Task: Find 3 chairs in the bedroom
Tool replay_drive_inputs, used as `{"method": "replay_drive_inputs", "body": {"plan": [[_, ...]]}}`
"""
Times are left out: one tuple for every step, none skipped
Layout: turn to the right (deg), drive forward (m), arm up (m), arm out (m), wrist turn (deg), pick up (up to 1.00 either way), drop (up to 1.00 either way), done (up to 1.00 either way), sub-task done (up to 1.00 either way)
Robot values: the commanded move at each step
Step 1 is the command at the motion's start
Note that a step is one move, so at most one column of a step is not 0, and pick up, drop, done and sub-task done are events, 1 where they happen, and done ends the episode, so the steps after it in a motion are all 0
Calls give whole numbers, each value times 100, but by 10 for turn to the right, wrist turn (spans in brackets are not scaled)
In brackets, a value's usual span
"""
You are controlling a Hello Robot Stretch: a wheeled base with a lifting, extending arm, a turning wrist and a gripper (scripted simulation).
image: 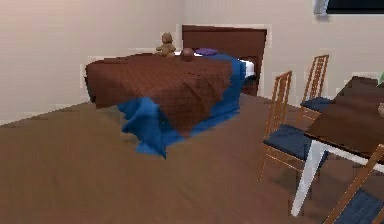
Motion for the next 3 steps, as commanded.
{"method": "replay_drive_inputs", "body": {"plan": [[450, 0, 0, 0, 0, 0, 0, 0, 0], [0, 0, 0, 0, 0, 0, 0, 0, 100], [-150, 0, 0, 0, 0, 0, 0, 0, 0]]}}
